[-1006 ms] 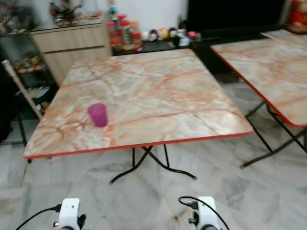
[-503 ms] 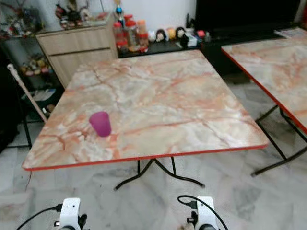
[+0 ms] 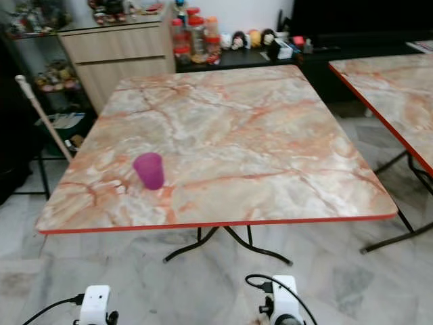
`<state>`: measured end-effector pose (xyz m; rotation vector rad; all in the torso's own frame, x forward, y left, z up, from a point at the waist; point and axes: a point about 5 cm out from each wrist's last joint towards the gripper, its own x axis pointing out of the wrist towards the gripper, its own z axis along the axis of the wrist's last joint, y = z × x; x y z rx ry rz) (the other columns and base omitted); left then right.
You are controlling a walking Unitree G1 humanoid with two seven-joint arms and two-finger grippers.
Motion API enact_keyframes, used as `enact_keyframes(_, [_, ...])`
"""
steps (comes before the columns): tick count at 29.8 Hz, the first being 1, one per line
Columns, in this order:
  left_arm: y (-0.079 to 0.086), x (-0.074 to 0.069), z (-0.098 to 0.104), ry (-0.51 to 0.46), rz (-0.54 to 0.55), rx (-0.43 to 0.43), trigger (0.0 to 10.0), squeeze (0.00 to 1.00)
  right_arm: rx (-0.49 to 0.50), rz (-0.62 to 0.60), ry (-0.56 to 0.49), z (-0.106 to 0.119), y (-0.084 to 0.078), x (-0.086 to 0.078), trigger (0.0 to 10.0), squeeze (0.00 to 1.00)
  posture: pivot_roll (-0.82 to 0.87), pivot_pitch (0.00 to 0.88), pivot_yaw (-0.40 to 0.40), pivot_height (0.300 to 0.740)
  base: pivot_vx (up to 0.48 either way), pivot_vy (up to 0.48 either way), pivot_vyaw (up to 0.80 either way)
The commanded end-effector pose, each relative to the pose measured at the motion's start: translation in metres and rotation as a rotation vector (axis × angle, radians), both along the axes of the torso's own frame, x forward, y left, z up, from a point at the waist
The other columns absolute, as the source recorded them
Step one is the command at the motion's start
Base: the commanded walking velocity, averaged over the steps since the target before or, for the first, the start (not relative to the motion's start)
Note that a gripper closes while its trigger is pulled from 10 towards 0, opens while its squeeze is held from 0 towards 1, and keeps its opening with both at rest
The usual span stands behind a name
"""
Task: Setting the table
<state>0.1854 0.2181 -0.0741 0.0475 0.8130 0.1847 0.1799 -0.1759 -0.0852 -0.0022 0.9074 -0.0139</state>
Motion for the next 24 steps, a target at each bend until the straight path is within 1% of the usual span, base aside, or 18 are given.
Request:
enact_keyframes(1, [0.009,0.013,0.011,-0.104,0.061,0.003,10.0,1.0,-0.004,-0.001,0.006,0.0,-0.001,0.0,10.0,0.0,0.01,0.0,0.075,0.74,0.0,0.0,0.0])
enact_keyframes(6, [0.016,0.038,0.037,-0.312,0.086,0.026,10.0,1.0,-0.011,-0.003,0.017,-0.001,-0.004,-0.003,10.0,0.0,0.02,0.0,0.074,0.74,0.0,0.0,0.0])
enact_keyframes(7, [0.018,0.041,0.041,-0.344,0.091,0.028,10.0,1.0,-0.012,-0.003,0.019,-0.001,-0.004,-0.003,10.0,0.0,0.02,0.0,0.074,0.74,0.0,0.0,0.0])
enact_keyframes(8, [0.022,0.047,0.053,-0.435,0.105,0.061,10.0,1.0,-0.016,0.001,0.023,-0.002,-0.004,-0.004,10.0,0.0,0.04,0.0,0.07,0.74,0.0,0.0,0.0])
enact_keyframes(9, [0.023,0.049,0.057,-0.463,0.107,0.072,10.0,1.0,-0.018,0.002,0.024,-0.002,-0.005,-0.005,10.0,0.0,0.04,0.0,0.07,0.74,0.0,0.0,0.0])
enact_keyframes(12, [0.026,0.058,0.079,-0.588,0.069,0.171,10.0,1.0,-0.018,-0.011,0.027,-0.002,-0.005,-0.006,10.0,0.0,0.05,0.0,0.071,0.74,0.0,0.0,0.0])
enact_keyframes(13, [0.029,0.063,0.093,-0.658,0.098,0.207,10.0,1.0,-0.021,-0.004,0.028,-0.003,-0.005,-0.006,10.0,0.0,0.05,0.0,0.072,0.74,0.0,0.0,0.0])
enact_keyframes(14, [0.03,0.065,0.098,-0.68,0.114,0.211,10.0,1.0,-0.022,0.001,0.028,-0.003,-0.005,-0.006,10.0,0.0,0.05,0.0,0.073,0.74,0.0,0.0,0.0])
enact_keyframes(17, [0.033,0.069,0.112,-0.733,0.146,0.262,10.0,1.0,-0.021,0.005,0.028,-0.003,-0.004,-0.006,10.0,0.0,0.05,0.0,0.074,0.74,0.0,0.0,0.0])
enact_keyframes(19, [0.034,0.069,0.115,-0.741,0.16,0.271,10.0,1.0,-0.021,0.005,0.028,-0.003,-0.004,-0.006,10.0,0.0,0.04,0.0,0.075,0.74,0.0,0.0,0.0])
enact_keyframes(20, [0.037,0.069,0.122,-0.762,0.19,0.3,10.0,1.0,-0.021,0.005,0.028,-0.003,-0.004,-0.006,10.0,0.0,0.04,0.0,0.076,0.74,0.0,0.0,0.0])
enact_keyframes(21, [0.038,0.069,0.125,-0.771,0.201,0.313,10.0,1.0,-0.021,0.005,0.029,-0.003,-0.004,-0.006,10.0,0.0,0.04,0.0,0.076,0.74,0.0,0.0,0.0])
enact_keyframes(23, [0.039,0.072,0.137,-0.819,0.208,0.334,10.0,1.0,-0.023,0.006,0.031,-0.003,-0.005,-0.007,10.0,0.0,0.04,0.0,0.075,0.74,0.0,0.0,0.0])
enact_keyframes(24, [0.037,0.075,0.143,-0.848,0.196,0.335,10.0,0.64,-0.024,0.008,0.032,-0.003,-0.005,-0.008,10.0,0.0,0.04,0.0,0.075,0.74,0.0,0.0,0.0])
